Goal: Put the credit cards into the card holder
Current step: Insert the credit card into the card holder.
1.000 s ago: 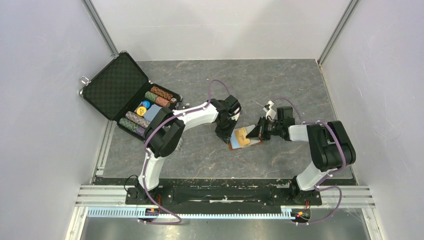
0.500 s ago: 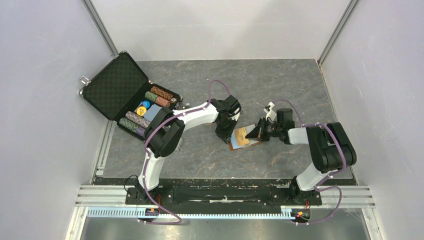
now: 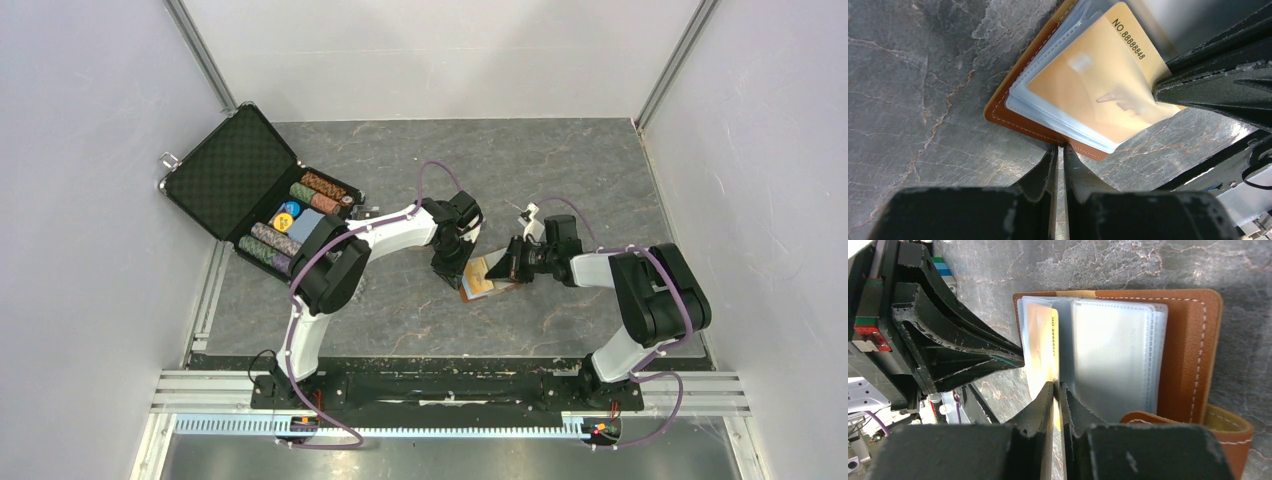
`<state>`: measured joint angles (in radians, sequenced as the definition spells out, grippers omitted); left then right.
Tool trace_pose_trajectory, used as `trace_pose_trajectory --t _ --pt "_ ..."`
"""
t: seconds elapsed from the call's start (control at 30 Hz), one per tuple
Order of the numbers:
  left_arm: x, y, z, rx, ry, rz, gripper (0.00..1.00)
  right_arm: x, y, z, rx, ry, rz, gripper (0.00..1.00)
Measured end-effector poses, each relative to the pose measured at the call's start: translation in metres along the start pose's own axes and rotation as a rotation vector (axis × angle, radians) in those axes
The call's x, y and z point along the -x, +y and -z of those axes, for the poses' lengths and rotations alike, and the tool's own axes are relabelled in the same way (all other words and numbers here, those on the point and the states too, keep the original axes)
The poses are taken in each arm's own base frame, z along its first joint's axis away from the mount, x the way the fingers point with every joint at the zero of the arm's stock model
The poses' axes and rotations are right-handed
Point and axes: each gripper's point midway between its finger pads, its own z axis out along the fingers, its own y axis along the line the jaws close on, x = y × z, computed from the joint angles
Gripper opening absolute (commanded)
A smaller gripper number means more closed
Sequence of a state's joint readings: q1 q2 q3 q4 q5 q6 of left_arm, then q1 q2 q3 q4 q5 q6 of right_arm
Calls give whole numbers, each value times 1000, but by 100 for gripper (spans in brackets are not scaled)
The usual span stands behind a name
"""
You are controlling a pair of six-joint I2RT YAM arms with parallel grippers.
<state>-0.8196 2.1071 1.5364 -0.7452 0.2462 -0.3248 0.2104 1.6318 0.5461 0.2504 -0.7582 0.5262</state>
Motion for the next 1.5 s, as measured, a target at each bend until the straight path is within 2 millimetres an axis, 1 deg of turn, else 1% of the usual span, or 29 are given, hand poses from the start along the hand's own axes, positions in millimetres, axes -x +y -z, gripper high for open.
trace_pose_trajectory --t 0.17,0.33,0.47,0.6,0.73,0.9,0.97,1.03,1.07,1.1,1.17,1.27,1.37,1.5 --pt "0 0 0 -1 0 0 12 -2 -2 0 -20 20 10 15" --pt "0 -1 -1 -2 3 0 12 -9 -2 -1 -33 53 19 21" --pt "1 -1 -1 0 11 2 12 -10 -1 0 -36 68 29 37" --pt "2 -2 -1 7 17 0 12 -7 2 4 -47 69 52 45" --pt "6 -4 -2 13 14 -4 12 -5 4 8 -67 64 79 46" --pt "11 -4 -3 16 19 -3 13 -10 3 10 -73 82 75 46" --pt "13 -4 -3 22 21 -2 17 -11 4 9 -65 91 73 46" --pt "15 -3 -2 34 17 -2 24 -13 6 8 -53 99 69 48" --pt "16 -2 -1 42 12 -3 33 -14 7 8 -50 103 67 52" --pt "18 -1 -1 50 6 -5 39 -15 7 8 -52 106 65 54" --pt "22 3 1 74 -9 -12 49 -13 9 9 -64 108 68 60" --pt "29 11 8 128 -47 -17 62 -2 14 14 -91 79 99 67" --pt "38 11 27 151 -107 -24 70 13 24 19 -98 33 138 71" --pt "60 1 73 103 -235 -21 73 28 38 25 -86 -9 173 73"
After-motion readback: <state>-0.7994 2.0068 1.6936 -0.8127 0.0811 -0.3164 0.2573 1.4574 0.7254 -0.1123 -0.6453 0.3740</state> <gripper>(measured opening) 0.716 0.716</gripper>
